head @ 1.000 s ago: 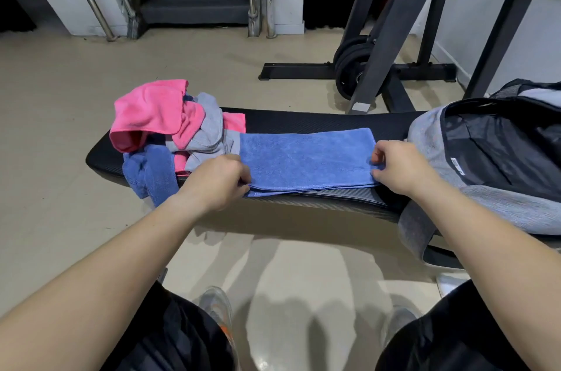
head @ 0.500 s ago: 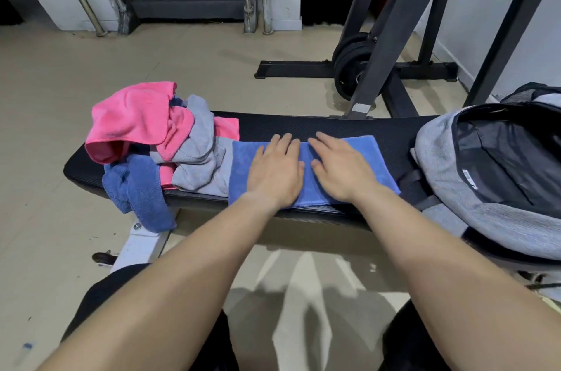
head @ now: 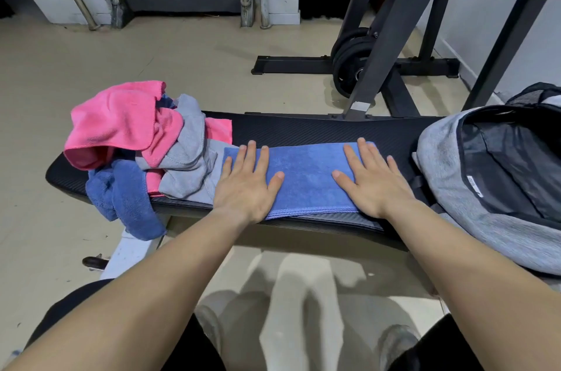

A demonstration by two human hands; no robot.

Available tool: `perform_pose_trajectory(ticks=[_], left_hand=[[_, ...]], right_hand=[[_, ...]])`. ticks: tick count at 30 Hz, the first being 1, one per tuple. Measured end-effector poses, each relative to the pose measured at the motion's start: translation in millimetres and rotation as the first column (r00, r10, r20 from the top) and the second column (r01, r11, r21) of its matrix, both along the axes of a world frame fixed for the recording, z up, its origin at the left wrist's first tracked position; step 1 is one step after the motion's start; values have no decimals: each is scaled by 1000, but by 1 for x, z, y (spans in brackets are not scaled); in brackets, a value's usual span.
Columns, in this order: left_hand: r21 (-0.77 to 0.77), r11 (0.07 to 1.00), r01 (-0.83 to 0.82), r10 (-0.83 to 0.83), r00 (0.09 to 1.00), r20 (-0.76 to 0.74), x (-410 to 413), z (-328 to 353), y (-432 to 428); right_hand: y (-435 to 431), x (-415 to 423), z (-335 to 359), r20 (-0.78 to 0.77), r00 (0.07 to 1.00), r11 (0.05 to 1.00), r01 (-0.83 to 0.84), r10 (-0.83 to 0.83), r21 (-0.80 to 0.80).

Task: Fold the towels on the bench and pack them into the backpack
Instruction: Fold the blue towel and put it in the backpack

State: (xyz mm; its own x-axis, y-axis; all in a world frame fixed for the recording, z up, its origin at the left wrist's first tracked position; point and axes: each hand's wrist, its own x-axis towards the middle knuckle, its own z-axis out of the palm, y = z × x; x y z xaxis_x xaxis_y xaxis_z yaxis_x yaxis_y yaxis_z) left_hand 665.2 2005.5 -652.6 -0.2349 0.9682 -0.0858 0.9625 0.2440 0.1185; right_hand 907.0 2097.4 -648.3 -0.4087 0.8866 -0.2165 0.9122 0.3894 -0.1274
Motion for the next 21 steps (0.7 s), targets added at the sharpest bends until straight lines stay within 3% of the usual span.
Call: perform_pose_trajectory(ticks=[5, 10, 15, 21], left_hand=[[0, 999, 52, -52, 998, -34, -8, 6, -2], [131, 991, 14, 0, 994, -107, -24, 29, -7], [121, 988, -99, 125, 963, -238, -25, 39, -23], [144, 979, -144, 158, 983, -91, -20, 36, -29]], right_hand=[[-9, 5, 7, 69, 997, 999, 33, -35, 22], [-22, -24, 25, 61, 977, 960, -212, 205, 184], [-30, -48, 18, -5, 944, 943, -329, 330, 57], [-25, -48, 11, 9, 946, 946, -323, 323, -14]])
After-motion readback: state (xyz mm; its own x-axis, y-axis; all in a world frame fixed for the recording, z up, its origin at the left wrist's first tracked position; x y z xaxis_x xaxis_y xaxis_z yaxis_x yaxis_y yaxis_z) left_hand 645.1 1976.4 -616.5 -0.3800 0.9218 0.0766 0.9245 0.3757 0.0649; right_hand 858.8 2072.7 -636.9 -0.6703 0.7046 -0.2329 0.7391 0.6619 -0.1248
